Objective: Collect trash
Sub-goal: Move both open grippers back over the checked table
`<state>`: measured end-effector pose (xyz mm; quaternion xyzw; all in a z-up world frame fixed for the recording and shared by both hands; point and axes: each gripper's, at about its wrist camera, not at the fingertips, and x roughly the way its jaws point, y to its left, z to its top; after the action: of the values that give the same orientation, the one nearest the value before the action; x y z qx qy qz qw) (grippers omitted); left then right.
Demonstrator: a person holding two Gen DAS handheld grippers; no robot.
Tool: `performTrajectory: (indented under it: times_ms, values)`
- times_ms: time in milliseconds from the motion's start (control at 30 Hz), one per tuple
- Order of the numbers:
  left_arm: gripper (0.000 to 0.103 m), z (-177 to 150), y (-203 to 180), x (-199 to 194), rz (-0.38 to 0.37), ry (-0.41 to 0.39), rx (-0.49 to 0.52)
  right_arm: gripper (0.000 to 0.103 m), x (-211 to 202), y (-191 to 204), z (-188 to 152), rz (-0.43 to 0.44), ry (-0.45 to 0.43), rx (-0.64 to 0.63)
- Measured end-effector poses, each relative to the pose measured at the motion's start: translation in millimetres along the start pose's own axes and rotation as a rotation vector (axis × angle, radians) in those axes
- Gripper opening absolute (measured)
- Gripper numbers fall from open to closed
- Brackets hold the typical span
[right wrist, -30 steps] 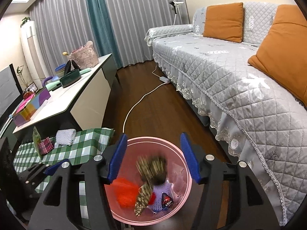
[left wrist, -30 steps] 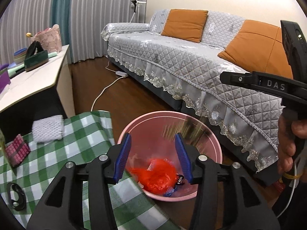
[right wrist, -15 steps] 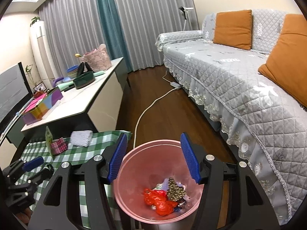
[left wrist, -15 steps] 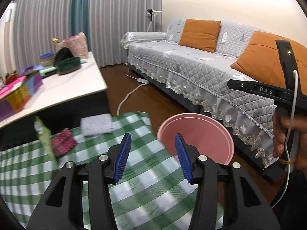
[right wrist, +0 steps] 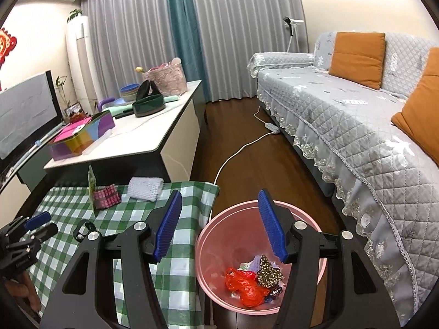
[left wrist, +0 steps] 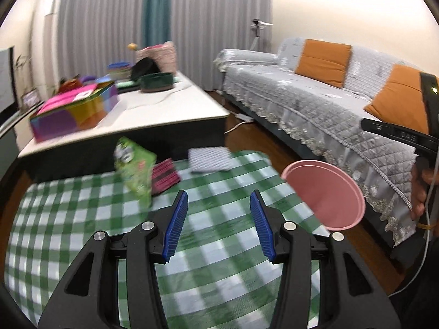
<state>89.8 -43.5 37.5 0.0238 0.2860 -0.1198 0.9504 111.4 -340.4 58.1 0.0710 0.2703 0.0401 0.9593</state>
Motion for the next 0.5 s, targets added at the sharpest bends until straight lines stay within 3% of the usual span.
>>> performTrajectory:
  times_ms: [233,500]
  values:
    - [0.046,-8.4,31.9,2.3,0.054,0.009,-0.066,0.058,5.7,8.5,-1.0,0.007,0.009,-0.008]
    - [0.046,-11.1,32.5,9.8,0.054,0.017,-0.074,0.058,10.7,12.5,-2.1,0.01,0.015,-0.019]
